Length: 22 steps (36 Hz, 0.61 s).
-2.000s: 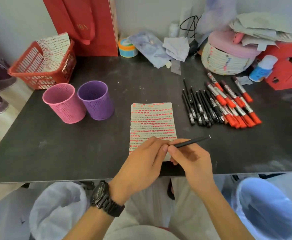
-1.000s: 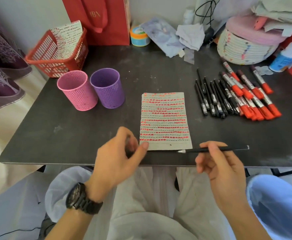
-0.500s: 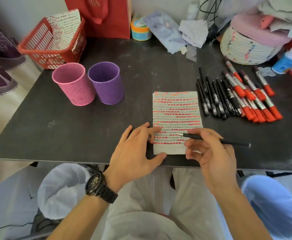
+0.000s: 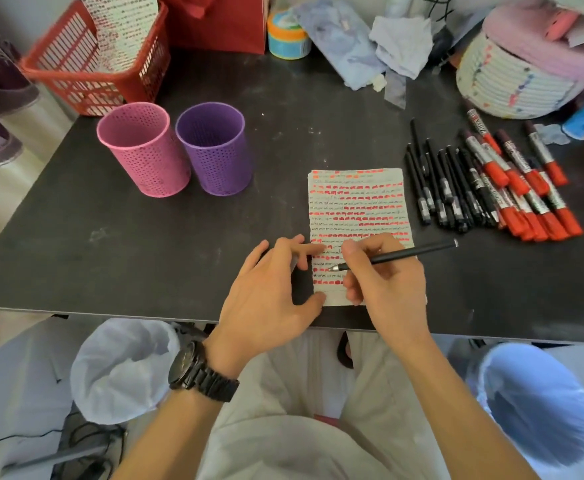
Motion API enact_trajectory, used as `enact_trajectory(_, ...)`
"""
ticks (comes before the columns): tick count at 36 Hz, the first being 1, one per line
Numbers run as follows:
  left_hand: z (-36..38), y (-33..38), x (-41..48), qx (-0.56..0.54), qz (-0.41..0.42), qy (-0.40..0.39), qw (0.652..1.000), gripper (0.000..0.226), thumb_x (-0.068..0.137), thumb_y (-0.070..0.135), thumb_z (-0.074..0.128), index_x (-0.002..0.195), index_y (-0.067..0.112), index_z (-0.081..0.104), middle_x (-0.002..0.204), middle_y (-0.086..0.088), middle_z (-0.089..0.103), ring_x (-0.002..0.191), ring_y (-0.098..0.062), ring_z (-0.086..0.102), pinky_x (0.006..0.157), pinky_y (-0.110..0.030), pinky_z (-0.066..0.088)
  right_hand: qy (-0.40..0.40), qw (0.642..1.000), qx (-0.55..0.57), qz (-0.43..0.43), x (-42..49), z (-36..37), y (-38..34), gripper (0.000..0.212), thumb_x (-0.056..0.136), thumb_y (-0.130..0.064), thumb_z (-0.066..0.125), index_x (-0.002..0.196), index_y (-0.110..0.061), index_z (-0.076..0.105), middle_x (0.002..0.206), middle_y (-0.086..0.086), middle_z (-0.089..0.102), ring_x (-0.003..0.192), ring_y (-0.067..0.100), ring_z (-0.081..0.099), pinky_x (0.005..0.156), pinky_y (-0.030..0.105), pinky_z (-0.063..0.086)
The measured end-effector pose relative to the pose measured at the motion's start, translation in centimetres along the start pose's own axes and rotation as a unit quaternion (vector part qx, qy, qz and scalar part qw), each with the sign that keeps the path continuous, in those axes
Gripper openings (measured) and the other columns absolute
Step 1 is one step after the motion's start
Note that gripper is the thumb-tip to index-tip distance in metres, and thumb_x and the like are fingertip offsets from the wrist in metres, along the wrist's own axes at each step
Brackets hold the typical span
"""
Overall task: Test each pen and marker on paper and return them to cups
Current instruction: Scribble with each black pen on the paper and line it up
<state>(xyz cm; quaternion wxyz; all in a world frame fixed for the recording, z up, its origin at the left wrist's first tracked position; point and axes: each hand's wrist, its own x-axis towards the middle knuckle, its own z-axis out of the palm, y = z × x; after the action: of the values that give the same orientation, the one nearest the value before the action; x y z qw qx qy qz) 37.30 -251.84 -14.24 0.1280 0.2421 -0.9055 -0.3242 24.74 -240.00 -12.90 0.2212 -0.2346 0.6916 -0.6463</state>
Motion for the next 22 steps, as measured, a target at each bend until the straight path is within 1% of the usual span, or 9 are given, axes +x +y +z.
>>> enact_trajectory(1, 0.0, 0.0, 0.0, -0.004, -0.002, 0.001, 1.0, 0.046, 0.08, 0.044, 0.069, 0.092, 0.036, 0.025, 0.141, 0.022, 0.054, 0.142, 0.012, 0.026, 0.121, -0.042, 0.025, -0.005, 1.0, -0.019, -0.005, 0.0, 0.1, 0.0, 0.017, 0.095, -0.021, 0.071, 0.082, -0.012, 0.064, 0.057, 0.001, 0.064, 0.05, 0.011, 0.06, 0.048, 0.022, 0.05)
enact_trajectory(3, 0.0, -0.1, 0.0, -0.016, -0.008, 0.004, 1.0, 0.051, 0.078, 0.04, 0.074, 0.094, 0.035, 0.026, 0.139, 0.024, 0.055, 0.134, 0.026, 0.02, 0.118, -0.042, 0.031, -0.011, 0.998, -0.056, -0.018, 0.0, 0.3, 0.1, 0.016, 0.091, -0.025, 0.075, 0.078, -0.021, 0.066, 0.059, -0.003, 0.066, 0.053, 0.009, 0.063, 0.049, 0.022, 0.051)
enact_trajectory(5, 0.0, -0.1, 0.0, -0.017, -0.011, 0.009, 1.0, 0.055, 0.077, 0.037, 0.077, 0.095, 0.035, 0.026, 0.137, 0.026, 0.056, 0.128, 0.033, 0.016, 0.117, -0.041, 0.033, -0.014, 0.996, -0.084, -0.031, 0.0, 0.5, 0.2, 0.021, 0.091, -0.027, 0.076, 0.074, -0.032, 0.065, 0.06, -0.005, 0.067, 0.053, 0.011, 0.065, 0.05, 0.027, 0.054)
enact_trajectory(7, 0.1, -0.1, 0.1, -0.014, -0.013, 0.014, 1.0, 0.055, 0.076, 0.037, 0.077, 0.095, 0.034, 0.026, 0.136, 0.026, 0.056, 0.126, 0.034, 0.015, 0.117, -0.038, 0.032, -0.018, 0.996, -0.078, -0.039, -0.1, 0.6, 0.1, 0.021, 0.095, -0.025, 0.071, 0.075, -0.031, 0.066, 0.061, -0.004, 0.068, 0.053, 0.012, 0.066, 0.051, 0.028, 0.055)
enact_trajectory(10, 0.1, 0.1, 0.2, -0.016, -0.02, 0.018, 1.0, 0.055, 0.074, 0.038, 0.076, 0.094, 0.033, 0.026, 0.135, 0.026, 0.057, 0.126, 0.034, 0.017, 0.115, -0.034, 0.032, -0.007, 0.998, -0.051, -0.03, -0.1, 0.7, 0.1, 0.022, 0.097, -0.024, 0.068, 0.075, -0.02, 0.066, 0.06, -0.004, 0.067, 0.051, 0.008, 0.064, 0.049, 0.02, 0.051)
enact_trajectory(13, 0.0, 0.2, 0.2, -0.015, -0.021, 0.026, 0.999, 0.055, 0.073, 0.037, 0.076, 0.094, 0.033, 0.026, 0.135, 0.025, 0.058, 0.123, 0.036, 0.015, 0.112, -0.032, 0.033, 0.01, 0.995, -0.091, -0.026, 0.0, 0.8, 0.3, 0.026, 0.093, -0.037, 0.071, 0.073, -0.022, 0.064, 0.058, -0.005, 0.066, 0.048, 0.009, 0.063, 0.049, 0.027, 0.051)
enact_trajectory(16, 0.0, 0.2, 0.2, -0.016, -0.024, 0.026, 0.999, 0.054, 0.073, 0.038, 0.075, 0.095, 0.031, 0.026, 0.134, 0.026, 0.058, 0.125, 0.035, 0.017, 0.113, -0.034, 0.034, 0.03, 0.991, -0.124, -0.049, 0.0, 0.7, 0.6, 0.031, 0.089, -0.043, 0.074, 0.071, -0.021, 0.061, 0.054, -0.006, 0.064, 0.048, 0.009, 0.063, 0.051, 0.026, 0.051)
enact_trajectory(19, 0.0, 0.3, 0.3, -0.016, -0.029, 0.028, 0.999, 0.054, 0.071, 0.039, 0.075, 0.094, 0.032, 0.026, 0.134, 0.027, 0.058, 0.125, 0.034, 0.018, 0.113, -0.035, 0.035, 0.047, 0.988, -0.133, -0.062, 0.0, 0.7, 0.9, 0.033, 0.088, -0.04, 0.076, 0.068, -0.02, 0.058, 0.053, -0.007, 0.062, 0.049, 0.01, 0.062, 0.053, 0.023, 0.049)
enact_trajectory(22, 0.0, 0.3, 0.3, -0.017, -0.03, 0.027, 0.999, 0.054, 0.071, 0.04, 0.074, 0.094, 0.032, 0.026, 0.135, 0.027, 0.058, 0.126, 0.032, 0.02, 0.114, -0.035, 0.035, 0.051, 0.986, -0.146, -0.061, 0.1, 0.7, 1.2, 0.036, 0.09, -0.032, 0.075, 0.063, -0.019, 0.055, 0.052, -0.006, 0.062, 0.05, 0.01, 0.062, 0.054, 0.027, 0.05)
